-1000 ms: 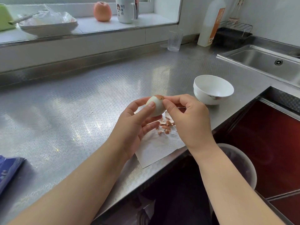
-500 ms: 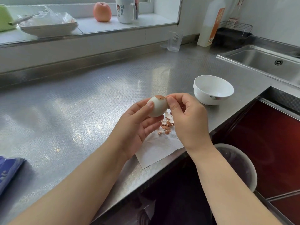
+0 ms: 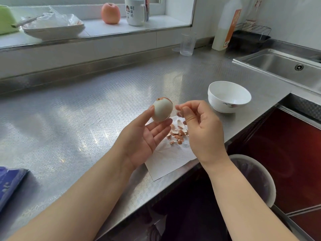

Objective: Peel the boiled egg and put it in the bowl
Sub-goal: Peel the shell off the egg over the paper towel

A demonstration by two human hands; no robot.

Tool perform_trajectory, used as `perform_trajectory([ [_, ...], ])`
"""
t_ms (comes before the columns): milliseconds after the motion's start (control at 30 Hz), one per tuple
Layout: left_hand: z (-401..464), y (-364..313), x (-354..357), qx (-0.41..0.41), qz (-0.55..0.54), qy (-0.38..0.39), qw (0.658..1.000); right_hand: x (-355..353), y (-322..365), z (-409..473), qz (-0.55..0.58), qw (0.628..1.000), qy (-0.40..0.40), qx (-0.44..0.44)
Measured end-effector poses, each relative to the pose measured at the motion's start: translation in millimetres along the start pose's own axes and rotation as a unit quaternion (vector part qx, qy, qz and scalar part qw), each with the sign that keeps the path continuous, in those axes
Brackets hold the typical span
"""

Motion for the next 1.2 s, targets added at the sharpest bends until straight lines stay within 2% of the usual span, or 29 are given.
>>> perform_trajectory([
  [133,-1,0,0,-0.002,-0.008,0.002,1.000,-5,-10,-3,-0.027,0.998,0.026,0.040],
  [300,-1,0,2,0.055,0.069,0.014,0.996,-14,-15,2,-0.099,0.994,0.029,0.038],
  [567,-6,6,6,0.118,0.192,0.031,0.974,-12,5,7,-0.134,0.985,0.055,-0.097],
  [700,-6,6,6,0.127,0.212,0.031,0.969,-14,7,8,-0.141,0.983,0.035,-0.116],
  [867,-5,8,6,0.131,0.227,0.035,0.964,-13,11,5,-0.212,0.964,-0.005,-0.162],
  [1033,-5,7,5,0.139,0.228,0.043,0.963,-14,9,5,-0.121,0.988,0.018,-0.089],
  [1200,-4,7,5,0.140,0.233,0.046,0.961,-11,5,5,-0.177,0.970,-0.017,-0.167],
])
Point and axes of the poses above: each hand's wrist, its own z-axis towards the middle knuckle, its own x-axis out of the palm, y = z × x, the point moved 1 cm from there along z, towards the middle knuckle, and after that the axes turned 11 degrees about x, right-handed, at the moved point
